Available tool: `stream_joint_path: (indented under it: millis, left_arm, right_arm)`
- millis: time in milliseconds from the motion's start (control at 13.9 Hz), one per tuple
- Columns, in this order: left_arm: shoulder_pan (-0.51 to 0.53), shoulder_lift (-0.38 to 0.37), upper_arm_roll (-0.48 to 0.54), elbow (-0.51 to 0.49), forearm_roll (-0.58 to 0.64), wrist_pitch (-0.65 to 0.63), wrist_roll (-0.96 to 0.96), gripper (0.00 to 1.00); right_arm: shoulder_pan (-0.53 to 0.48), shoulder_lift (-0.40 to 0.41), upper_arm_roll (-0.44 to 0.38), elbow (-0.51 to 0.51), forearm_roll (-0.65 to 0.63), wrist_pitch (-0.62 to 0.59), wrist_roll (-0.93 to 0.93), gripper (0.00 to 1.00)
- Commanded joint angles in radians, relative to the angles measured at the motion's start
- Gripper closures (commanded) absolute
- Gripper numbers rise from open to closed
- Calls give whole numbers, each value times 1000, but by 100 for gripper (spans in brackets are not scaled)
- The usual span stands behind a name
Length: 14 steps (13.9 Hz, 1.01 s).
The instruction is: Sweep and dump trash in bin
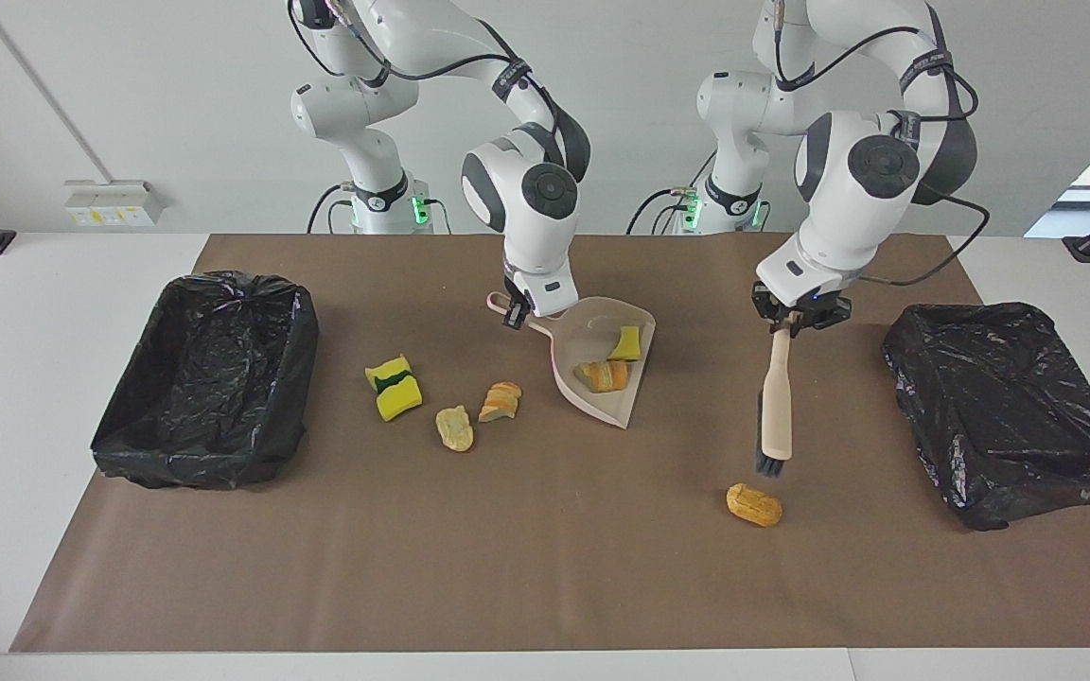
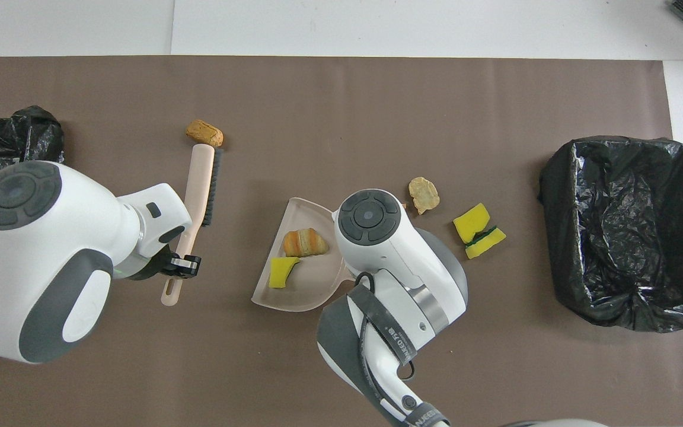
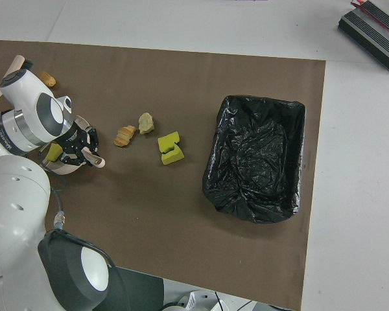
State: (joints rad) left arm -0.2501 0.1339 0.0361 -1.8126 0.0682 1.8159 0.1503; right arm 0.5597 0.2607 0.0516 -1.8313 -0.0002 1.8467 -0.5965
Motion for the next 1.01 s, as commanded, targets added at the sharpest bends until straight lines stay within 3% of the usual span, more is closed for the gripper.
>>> stream_joint_path:
  millis: [0, 433, 722, 938]
  left_arm:
    - [46, 162, -12, 171, 68, -4, 87, 100]
    - [89, 315, -13, 280, 90, 68, 133, 100]
    - [72, 290, -15, 210, 78, 70, 245, 100]
    - [31, 221, -16, 89, 76, 51, 311, 100]
  right_arm:
    - [0, -6, 2, -3, 12, 16, 20, 100]
    - [2, -8, 2, -5, 12, 22, 40, 100]
    - [-1, -5, 2, -5, 12, 32, 32, 100]
    - [-1, -1, 2, -5, 12, 43, 30, 100]
